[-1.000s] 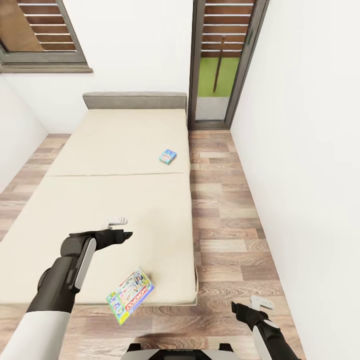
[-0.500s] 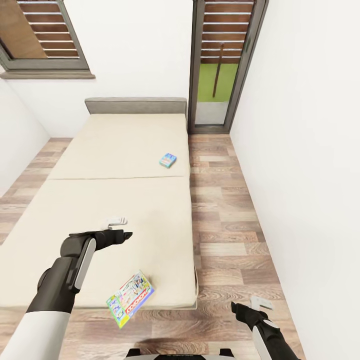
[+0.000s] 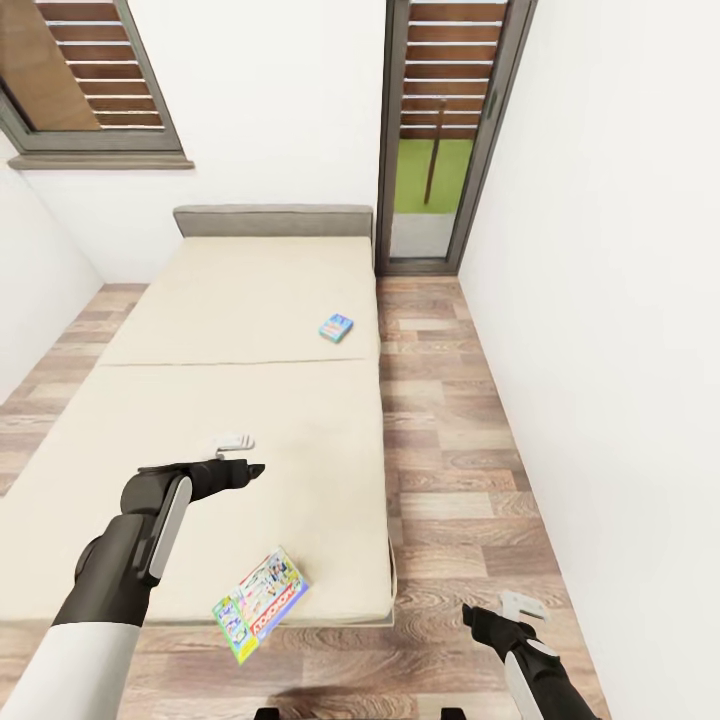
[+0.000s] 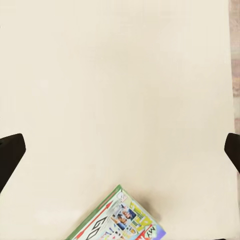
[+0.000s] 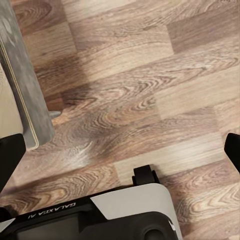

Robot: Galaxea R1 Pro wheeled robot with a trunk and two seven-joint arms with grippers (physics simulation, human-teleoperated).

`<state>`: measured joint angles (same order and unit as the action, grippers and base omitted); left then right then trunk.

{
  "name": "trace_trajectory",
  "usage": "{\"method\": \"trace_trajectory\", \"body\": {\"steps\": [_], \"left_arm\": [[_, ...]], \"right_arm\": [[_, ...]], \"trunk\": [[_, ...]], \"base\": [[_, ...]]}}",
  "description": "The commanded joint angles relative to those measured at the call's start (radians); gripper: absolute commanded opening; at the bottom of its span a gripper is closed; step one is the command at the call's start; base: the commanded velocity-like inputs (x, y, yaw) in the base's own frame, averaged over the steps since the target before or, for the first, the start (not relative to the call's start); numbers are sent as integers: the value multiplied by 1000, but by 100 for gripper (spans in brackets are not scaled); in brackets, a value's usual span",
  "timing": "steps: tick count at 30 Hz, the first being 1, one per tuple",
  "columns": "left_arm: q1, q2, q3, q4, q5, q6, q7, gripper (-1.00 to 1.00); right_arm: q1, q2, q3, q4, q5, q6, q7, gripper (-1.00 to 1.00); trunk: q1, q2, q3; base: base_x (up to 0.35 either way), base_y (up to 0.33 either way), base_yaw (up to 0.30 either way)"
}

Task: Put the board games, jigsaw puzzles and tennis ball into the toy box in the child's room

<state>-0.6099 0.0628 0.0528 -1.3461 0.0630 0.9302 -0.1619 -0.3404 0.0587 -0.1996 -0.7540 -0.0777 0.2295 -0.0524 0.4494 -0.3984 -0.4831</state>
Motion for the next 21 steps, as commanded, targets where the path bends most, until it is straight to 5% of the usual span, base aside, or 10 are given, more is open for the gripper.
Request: {"method": "trace_trajectory", "body": {"steps": [1, 21], "left_arm": [[-1, 0, 1, -1, 6, 6, 1, 100], [-1, -1, -1, -1, 5, 5, 1, 100]], "right_arm": [[0, 1, -2, -2, -8, 5, -4, 100], [0, 0, -3, -2, -8, 5, -4, 100]], "trunk": [[1, -2, 0], [1, -2, 32]], "base": [[0, 0, 0], [0, 0, 0]]}}
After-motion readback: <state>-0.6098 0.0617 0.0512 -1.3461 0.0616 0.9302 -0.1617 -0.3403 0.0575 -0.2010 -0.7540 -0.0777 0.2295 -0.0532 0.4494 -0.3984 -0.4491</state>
